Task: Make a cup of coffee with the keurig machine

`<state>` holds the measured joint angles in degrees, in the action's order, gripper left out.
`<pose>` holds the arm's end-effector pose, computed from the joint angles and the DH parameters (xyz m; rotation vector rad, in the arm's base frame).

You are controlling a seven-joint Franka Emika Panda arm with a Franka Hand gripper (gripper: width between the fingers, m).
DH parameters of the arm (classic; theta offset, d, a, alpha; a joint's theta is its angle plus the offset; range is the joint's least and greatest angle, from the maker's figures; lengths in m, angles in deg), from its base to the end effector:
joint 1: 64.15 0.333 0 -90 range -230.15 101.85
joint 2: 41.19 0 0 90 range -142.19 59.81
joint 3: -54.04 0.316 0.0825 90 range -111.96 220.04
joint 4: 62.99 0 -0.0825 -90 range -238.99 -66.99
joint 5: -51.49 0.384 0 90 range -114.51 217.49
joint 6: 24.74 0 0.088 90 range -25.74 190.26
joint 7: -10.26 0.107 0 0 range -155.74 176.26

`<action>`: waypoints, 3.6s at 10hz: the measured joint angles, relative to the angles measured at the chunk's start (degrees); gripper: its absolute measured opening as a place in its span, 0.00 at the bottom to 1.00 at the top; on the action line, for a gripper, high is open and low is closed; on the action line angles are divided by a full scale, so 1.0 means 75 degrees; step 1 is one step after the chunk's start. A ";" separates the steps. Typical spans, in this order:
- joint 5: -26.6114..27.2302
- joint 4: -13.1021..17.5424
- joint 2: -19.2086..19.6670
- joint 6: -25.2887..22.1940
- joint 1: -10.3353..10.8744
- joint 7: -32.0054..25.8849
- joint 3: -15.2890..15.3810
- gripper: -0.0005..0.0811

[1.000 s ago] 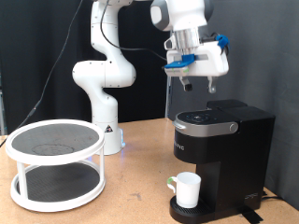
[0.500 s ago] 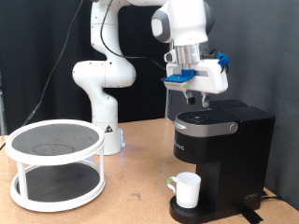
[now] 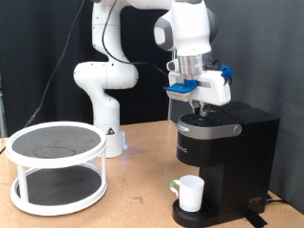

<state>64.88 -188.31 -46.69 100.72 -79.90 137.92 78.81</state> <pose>0.5172 0.0938 0.4341 -1.3610 2.6669 0.1668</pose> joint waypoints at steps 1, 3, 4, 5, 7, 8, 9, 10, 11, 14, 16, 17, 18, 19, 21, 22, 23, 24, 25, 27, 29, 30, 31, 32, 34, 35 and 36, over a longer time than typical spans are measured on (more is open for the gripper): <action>0.0000 0.0000 0.0063 0.0001 0.0005 -0.0003 0.0010 0.01; 0.0000 0.0027 0.0154 0.0001 0.0011 -0.0004 0.0021 0.01; 0.0000 0.0029 0.0160 0.0000 0.0014 -0.0005 0.0023 0.01; 0.0003 0.0045 0.0171 -0.0046 0.0017 -0.0007 0.0025 0.01; 0.0026 0.0163 0.0247 -0.0313 0.0019 -0.0016 0.0024 0.01; 0.0031 0.0283 0.0327 -0.0507 0.0011 -0.0017 0.0017 0.01; 0.0039 0.0402 0.0419 -0.0692 0.0004 -0.0017 0.0004 0.01; 0.0039 0.0538 0.0519 -0.0876 -0.0003 -0.0010 -0.0011 0.01; 0.0040 0.0669 0.0619 -0.1075 -0.0006 0.0018 -0.0025 0.01; 0.0039 0.1029 0.0889 -0.1581 -0.0014 0.0145 -0.0060 0.01; 0.0039 0.1173 0.0998 -0.1785 -0.0014 0.0150 -0.0067 0.01; 0.0038 0.1198 0.1017 -0.1823 -0.0014 0.0150 -0.0066 0.01; 0.0032 0.1220 0.1030 -0.1862 -0.0014 0.0149 -0.0060 0.01; 0.0025 0.1239 0.1037 -0.1916 -0.0012 0.0142 -0.0043 0.01; 0.0019 0.1257 0.1039 -0.2008 -0.0005 0.0138 -0.0001 0.01; 0.0018 0.1258 0.1039 -0.2021 0.0002 0.0138 0.0014 0.01; 0.0024 0.1257 0.1040 -0.2022 0.0006 0.0138 0.0029 0.01; 0.0058 0.1252 0.1040 -0.2018 0.0007 0.0138 0.0044 0.01; 0.0156 0.1238 0.1031 -0.2001 0.0003 0.0119 0.0046 0.01; 0.0504 0.1160 0.0979 -0.1958 -0.0010 -0.0113 0.0034 0.01; 0.0932 0.1010 0.0891 -0.1869 -0.0010 -0.0440 0.0030 0.01; 0.1110 0.0930 0.0841 -0.1811 -0.0010 -0.0589 0.0027 0.01; 0.1305 0.0833 0.0766 -0.1751 -0.0010 -0.0752 0.0021 0.01; 0.1497 0.0721 0.0676 -0.1707 -0.0010 -0.0904 0.0007 0.01; 0.1874 0.0545 0.0468 -0.1702 -0.0015 -0.1143 -0.0042 0.01; 0.1986 0.0479 0.0366 -0.1715 -0.0020 -0.1197 -0.0066 0.01; 0.2022 0.0425 0.0276 -0.1775 -0.0028 -0.1209 -0.0093 0.01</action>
